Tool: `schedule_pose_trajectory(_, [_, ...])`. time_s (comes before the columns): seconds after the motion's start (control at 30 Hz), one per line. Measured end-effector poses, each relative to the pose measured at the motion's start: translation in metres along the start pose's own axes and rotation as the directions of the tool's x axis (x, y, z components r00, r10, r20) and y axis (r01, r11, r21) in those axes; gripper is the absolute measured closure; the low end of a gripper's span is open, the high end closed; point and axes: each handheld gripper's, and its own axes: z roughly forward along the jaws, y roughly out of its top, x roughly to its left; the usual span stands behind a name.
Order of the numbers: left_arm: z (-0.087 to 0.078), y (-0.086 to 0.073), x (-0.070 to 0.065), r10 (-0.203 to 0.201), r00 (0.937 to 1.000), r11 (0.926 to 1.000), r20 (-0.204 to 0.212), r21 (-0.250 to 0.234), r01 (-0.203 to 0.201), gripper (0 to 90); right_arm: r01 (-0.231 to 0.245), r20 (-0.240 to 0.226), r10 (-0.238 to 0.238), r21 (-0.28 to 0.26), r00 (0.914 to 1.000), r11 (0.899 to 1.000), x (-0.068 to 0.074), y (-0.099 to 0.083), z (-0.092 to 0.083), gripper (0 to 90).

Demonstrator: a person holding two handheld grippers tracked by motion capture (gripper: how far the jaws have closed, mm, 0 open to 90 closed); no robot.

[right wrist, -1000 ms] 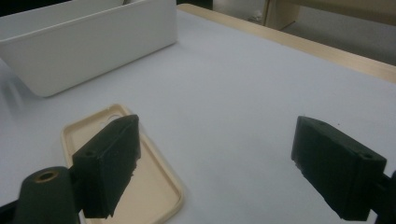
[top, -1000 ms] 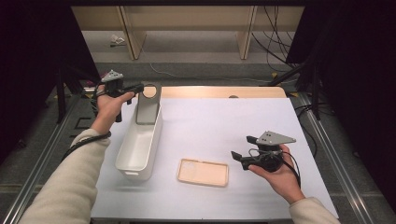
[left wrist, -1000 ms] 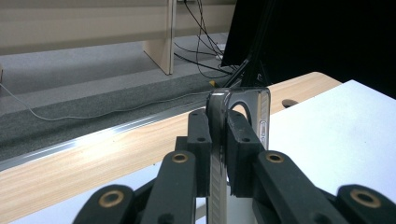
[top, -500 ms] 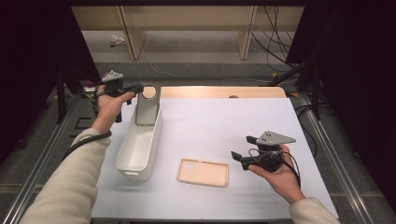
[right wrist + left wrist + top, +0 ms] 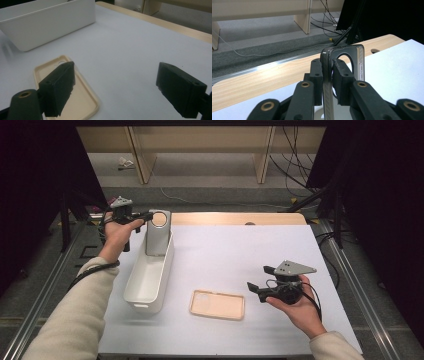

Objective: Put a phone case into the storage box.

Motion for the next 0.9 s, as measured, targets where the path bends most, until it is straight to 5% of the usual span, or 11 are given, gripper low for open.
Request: schedule_pose_trajectory(0.9, [0.0048, -0.0027, -0.0009, 0.043, 0.9964, 0.9978, -0.072, 0.053, -0.039, 72.0, 0.0, -0.002, 0.0, 0.001, 1.0, 1.0, 0.0, -0.0001, 0.0001, 16.4])
